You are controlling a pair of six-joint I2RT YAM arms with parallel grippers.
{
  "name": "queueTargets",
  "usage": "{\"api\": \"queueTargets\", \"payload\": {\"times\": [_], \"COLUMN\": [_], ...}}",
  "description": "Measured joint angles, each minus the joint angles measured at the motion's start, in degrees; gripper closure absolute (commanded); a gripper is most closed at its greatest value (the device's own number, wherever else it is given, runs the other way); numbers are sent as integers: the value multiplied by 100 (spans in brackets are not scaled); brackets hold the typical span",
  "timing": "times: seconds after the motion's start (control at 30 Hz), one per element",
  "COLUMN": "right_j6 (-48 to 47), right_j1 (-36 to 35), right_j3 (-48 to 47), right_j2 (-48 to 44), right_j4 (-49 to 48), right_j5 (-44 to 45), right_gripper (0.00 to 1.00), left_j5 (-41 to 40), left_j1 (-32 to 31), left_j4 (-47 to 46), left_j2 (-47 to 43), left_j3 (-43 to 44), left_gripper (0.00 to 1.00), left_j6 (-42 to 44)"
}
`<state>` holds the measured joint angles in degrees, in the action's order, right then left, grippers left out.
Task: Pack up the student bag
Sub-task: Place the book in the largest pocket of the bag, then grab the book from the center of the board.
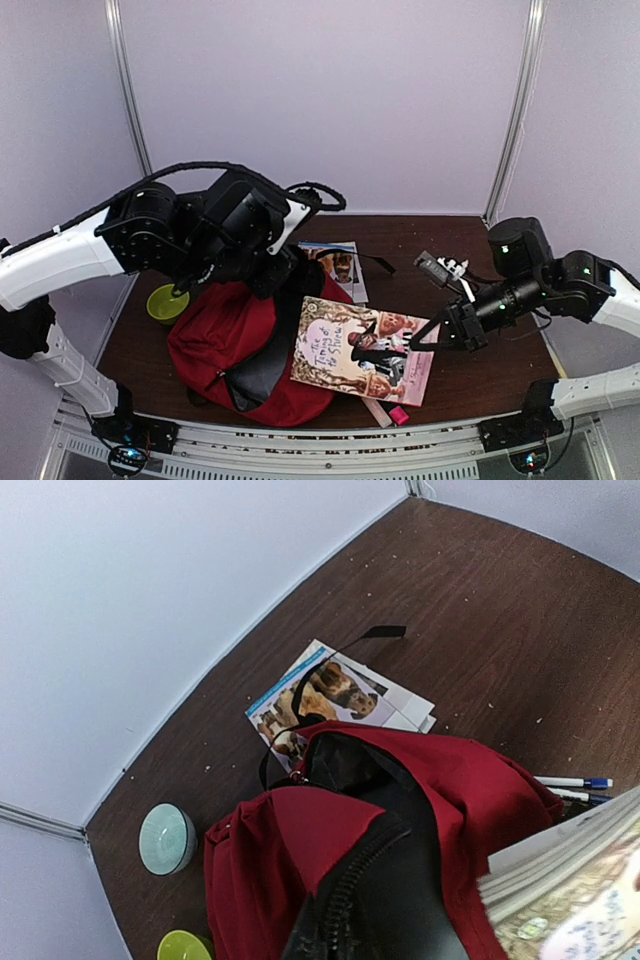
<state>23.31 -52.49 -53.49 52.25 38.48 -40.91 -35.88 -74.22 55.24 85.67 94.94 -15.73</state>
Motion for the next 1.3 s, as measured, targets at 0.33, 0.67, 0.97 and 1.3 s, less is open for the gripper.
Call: {"api": "queueTargets", "payload": {"times": [0.33, 0.67, 0.97, 1.3], "right_j6": [1617, 2253, 1012, 1283], "right_j1": [-48, -315, -188, 1873], "right_j3": [-164, -1803, -2039, -857], "right_j2": [2280, 4207, 3342, 2487], "right_j4": [-2385, -3309, -2041, -2780], "right_j5": [424, 1401, 1797, 1818], "right_gripper": [100, 52, 44, 51], "left_j5": [319, 52, -817, -1172], "left_j1": [-4, -15, 127, 223], "left_j4": [-879, -1161, -352, 251], "left_j2": [-675, -1222, -2052, -3042], "left_j3": [-463, -949, -1300, -1543], "left_gripper": [100, 100, 100, 100], "left_j6": [372, 461, -79, -435]}}
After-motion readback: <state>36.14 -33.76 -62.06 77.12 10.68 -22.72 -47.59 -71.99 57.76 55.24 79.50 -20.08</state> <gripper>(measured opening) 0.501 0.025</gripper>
